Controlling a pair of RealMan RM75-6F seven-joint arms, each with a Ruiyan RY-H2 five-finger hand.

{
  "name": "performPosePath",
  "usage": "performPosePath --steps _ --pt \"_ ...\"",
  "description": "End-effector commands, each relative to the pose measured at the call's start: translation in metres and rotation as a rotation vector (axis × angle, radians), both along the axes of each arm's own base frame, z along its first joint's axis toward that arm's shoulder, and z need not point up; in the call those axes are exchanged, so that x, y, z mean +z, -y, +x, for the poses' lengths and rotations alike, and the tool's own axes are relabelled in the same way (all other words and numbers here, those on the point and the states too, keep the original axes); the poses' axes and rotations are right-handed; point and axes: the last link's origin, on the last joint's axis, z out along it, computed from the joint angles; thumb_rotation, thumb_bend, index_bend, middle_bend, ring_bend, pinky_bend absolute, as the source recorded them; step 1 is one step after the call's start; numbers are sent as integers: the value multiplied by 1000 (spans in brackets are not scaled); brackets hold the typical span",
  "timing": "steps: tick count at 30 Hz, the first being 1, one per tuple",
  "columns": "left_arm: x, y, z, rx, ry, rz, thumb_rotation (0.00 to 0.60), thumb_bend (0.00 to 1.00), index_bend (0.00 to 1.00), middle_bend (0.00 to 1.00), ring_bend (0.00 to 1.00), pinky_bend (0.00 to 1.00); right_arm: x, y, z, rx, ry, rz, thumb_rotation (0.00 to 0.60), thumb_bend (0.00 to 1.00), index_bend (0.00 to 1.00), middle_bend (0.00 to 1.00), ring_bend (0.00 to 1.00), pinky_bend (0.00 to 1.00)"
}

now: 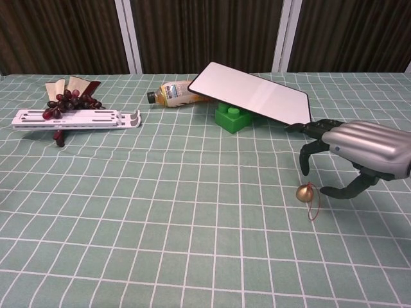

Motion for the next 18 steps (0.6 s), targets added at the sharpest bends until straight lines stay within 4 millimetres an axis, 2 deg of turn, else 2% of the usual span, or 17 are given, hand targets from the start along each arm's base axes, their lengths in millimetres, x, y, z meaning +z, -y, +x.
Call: performPosePath --steps 1,6,18 --pt "0 0 0 1 -1 -2 600 429 50 83 37 127 -2 1 0 2 -1 1 600 421 594 61 0 0" --pt "-1 -2 -1 8 -5 -2 600 429 47 83 37 128 -12 7 2 -4 -7 9 600 451 624 73 0 0" --pt "0 -1 -1 8 -1 -1 600 429 45 83 37 128 -19 11 3 -13 -5 16 600 477 651 92 0 0"
